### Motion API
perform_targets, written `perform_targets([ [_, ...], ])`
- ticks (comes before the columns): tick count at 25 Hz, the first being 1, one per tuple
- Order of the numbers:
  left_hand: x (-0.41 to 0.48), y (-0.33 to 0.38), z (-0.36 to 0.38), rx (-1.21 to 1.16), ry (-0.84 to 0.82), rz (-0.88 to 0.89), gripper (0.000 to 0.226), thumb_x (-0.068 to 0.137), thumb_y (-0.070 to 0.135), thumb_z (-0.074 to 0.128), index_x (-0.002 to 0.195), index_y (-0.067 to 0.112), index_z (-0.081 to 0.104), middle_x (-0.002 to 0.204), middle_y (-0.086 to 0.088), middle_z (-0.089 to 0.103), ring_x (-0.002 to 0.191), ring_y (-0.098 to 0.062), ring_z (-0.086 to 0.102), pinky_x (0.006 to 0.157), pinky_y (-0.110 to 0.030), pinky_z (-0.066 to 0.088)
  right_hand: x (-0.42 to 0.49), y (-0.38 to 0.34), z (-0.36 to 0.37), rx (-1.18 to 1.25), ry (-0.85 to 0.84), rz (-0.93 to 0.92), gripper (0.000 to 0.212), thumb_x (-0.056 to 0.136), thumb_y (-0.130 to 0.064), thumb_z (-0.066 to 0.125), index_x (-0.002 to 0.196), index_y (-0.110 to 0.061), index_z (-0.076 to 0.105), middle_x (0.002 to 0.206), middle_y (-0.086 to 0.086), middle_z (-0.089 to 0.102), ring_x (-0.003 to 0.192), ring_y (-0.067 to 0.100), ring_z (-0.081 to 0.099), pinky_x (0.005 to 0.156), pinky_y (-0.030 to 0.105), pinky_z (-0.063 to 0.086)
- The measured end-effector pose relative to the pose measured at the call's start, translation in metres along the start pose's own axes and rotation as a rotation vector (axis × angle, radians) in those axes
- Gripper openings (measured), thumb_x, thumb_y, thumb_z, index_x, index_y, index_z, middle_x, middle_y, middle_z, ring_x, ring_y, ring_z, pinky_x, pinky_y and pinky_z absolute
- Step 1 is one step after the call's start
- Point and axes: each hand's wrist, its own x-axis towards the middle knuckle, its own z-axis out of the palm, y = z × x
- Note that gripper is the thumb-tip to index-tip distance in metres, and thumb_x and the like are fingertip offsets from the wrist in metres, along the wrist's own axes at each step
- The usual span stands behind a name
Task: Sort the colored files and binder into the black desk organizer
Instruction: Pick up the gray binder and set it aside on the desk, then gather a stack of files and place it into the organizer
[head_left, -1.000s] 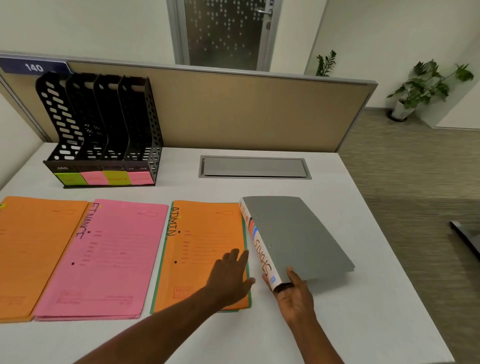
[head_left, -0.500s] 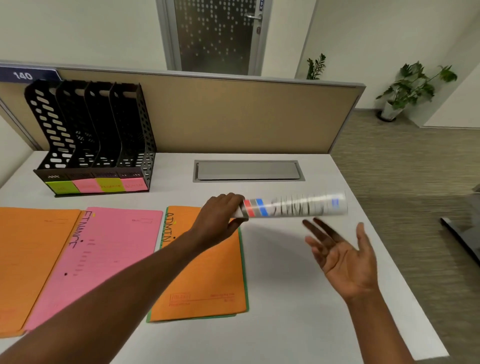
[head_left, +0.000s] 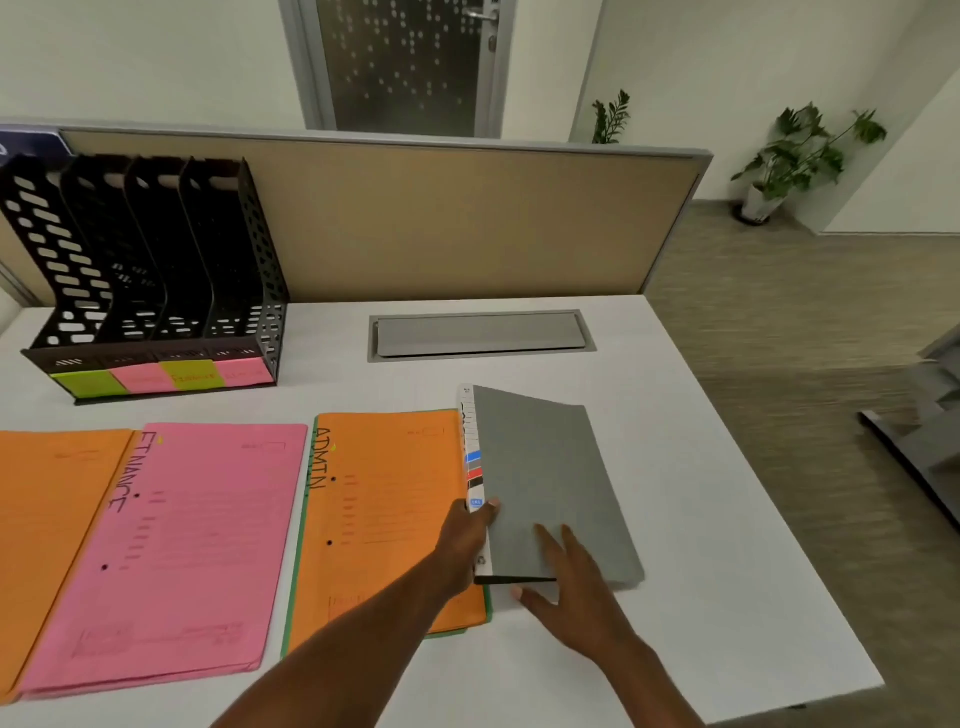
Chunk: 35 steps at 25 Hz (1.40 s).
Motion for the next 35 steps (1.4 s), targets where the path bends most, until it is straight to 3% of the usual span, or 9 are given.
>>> perform_targets([
  [4, 0.004, -0.017, 0.011, 0.168, 0.016, -0.018, 0.031, 0.096, 0.026, 0.058, 0.125, 0.014, 0.058, 0.117, -0.013, 0.069, 0.102, -0.030, 0.068, 0.090, -0.045, 0.056, 0.001, 0.015, 0.016, -0.101, -0.053, 0.089, 0.087, 0.091, -0.065, 0.048, 0.157, -0.038, -0.002, 0.167, 0.005, -0.009, 0.153, 0.036, 0.003, 0.118, 0.051, 0.027],
  [9, 0.006, -0.016, 0.021, 0.480, -0.023, -0.042, 0.069, 0.088, 0.028, 0.064, 0.148, 0.013, 0.032, 0.139, -0.016, 0.050, 0.124, -0.035, 0.054, 0.101, -0.049, 0.050, 0.005, 0.028, 0.018, -0.151, -0.039, 0.152, 0.084, 0.092, -0.065, 0.046, 0.157, -0.040, 0.000, 0.167, 0.007, -0.005, 0.152, 0.038, 0.008, 0.114, 0.052, 0.033],
  [13, 0.005, -0.012, 0.011, 0.571, -0.095, 0.000, 0.077, 0.085, 0.026, 0.067, 0.151, 0.014, 0.030, 0.150, -0.014, 0.036, 0.134, -0.031, 0.044, 0.107, -0.034, 0.043, 0.009, 0.028, 0.014, -0.200, -0.054, 0.170, 0.083, 0.092, -0.064, 0.048, 0.157, -0.039, 0.002, 0.166, 0.009, -0.002, 0.150, 0.038, 0.012, 0.113, 0.050, 0.035],
  [15, 0.000, -0.009, -0.003, 0.648, -0.095, 0.028, 0.079, 0.088, 0.031, 0.065, 0.154, 0.014, 0.025, 0.155, -0.012, 0.027, 0.138, -0.028, 0.036, 0.102, -0.030, 0.038, 0.014, 0.020, 0.010, -0.199, -0.049, 0.197, 0.082, 0.092, -0.059, 0.051, 0.158, -0.036, 0.007, 0.166, 0.011, 0.002, 0.149, 0.039, 0.017, 0.114, 0.050, 0.035],
  [18, -0.010, 0.001, -0.038, 0.676, -0.033, 0.109, 0.068, 0.090, 0.033, 0.064, 0.149, 0.014, 0.036, 0.135, -0.011, 0.051, 0.110, -0.019, 0.054, 0.083, -0.026, 0.045, 0.024, -0.003, 0.004, -0.229, 0.005, 0.214, 0.080, 0.093, -0.058, 0.049, 0.158, -0.028, 0.012, 0.165, 0.013, 0.006, 0.148, 0.038, 0.019, 0.116, 0.049, 0.031],
  [20, -0.019, 0.010, -0.073, 0.652, 0.003, 0.147, 0.058, 0.091, 0.032, 0.064, 0.142, 0.013, 0.045, 0.112, -0.012, 0.062, 0.096, -0.021, 0.060, 0.075, -0.031, 0.049, 0.031, -0.029, 0.005, -0.243, 0.032, 0.176, 0.080, 0.094, -0.060, 0.048, 0.158, -0.026, 0.013, 0.165, 0.014, 0.005, 0.149, 0.038, 0.016, 0.117, 0.049, 0.027],
  [22, -0.029, 0.019, -0.114, 0.638, 0.049, 0.164, 0.050, 0.092, 0.032, 0.064, 0.136, 0.013, 0.051, 0.114, -0.016, 0.061, 0.104, -0.029, 0.060, 0.086, -0.038, 0.049, 0.039, -0.062, 0.013, -0.220, 0.049, 0.107, 0.081, 0.093, -0.061, 0.048, 0.158, -0.025, 0.015, 0.166, 0.014, 0.006, 0.151, 0.036, 0.014, 0.118, 0.049, 0.025],
  [27, -0.054, 0.036, -0.248, 0.648, 0.243, 0.219, 0.042, 0.092, 0.031, 0.065, 0.129, 0.012, 0.058, 0.117, -0.012, 0.061, 0.107, -0.023, 0.059, 0.094, -0.036, 0.048, 0.059, -0.178, 0.063, -0.116, -0.005, -0.067, 0.079, 0.093, -0.058, 0.052, 0.157, -0.025, 0.020, 0.167, 0.013, 0.007, 0.153, 0.033, 0.009, 0.120, 0.048, 0.022],
  [35, -0.073, 0.051, -0.495, 0.758, 0.616, 0.206, 0.039, 0.091, 0.027, 0.067, 0.124, 0.007, 0.061, 0.121, -0.019, 0.055, 0.107, -0.033, 0.060, 0.093, -0.038, 0.048, 0.063, -0.375, 0.178, -0.050, -0.240, -0.327, 0.080, 0.093, -0.059, 0.052, 0.158, -0.026, 0.020, 0.167, 0.006, 0.009, 0.153, 0.025, 0.012, 0.122, 0.042, 0.022],
])
